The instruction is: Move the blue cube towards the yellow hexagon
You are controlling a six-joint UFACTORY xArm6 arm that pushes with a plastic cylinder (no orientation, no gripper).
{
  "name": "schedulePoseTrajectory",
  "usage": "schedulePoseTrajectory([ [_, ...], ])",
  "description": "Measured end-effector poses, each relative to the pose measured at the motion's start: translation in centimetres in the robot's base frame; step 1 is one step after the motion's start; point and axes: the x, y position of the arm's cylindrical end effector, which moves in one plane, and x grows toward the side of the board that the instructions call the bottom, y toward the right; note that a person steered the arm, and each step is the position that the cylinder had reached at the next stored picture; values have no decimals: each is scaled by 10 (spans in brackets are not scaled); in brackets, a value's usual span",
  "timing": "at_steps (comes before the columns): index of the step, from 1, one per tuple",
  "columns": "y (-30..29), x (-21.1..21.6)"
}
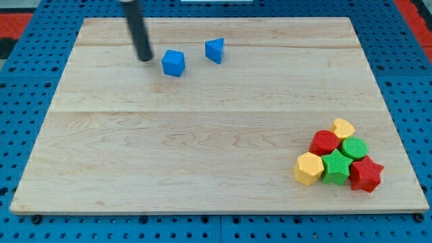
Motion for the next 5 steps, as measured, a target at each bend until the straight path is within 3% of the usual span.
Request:
schedulePoseTrajectory([
  [2,59,26],
  [5,67,113],
])
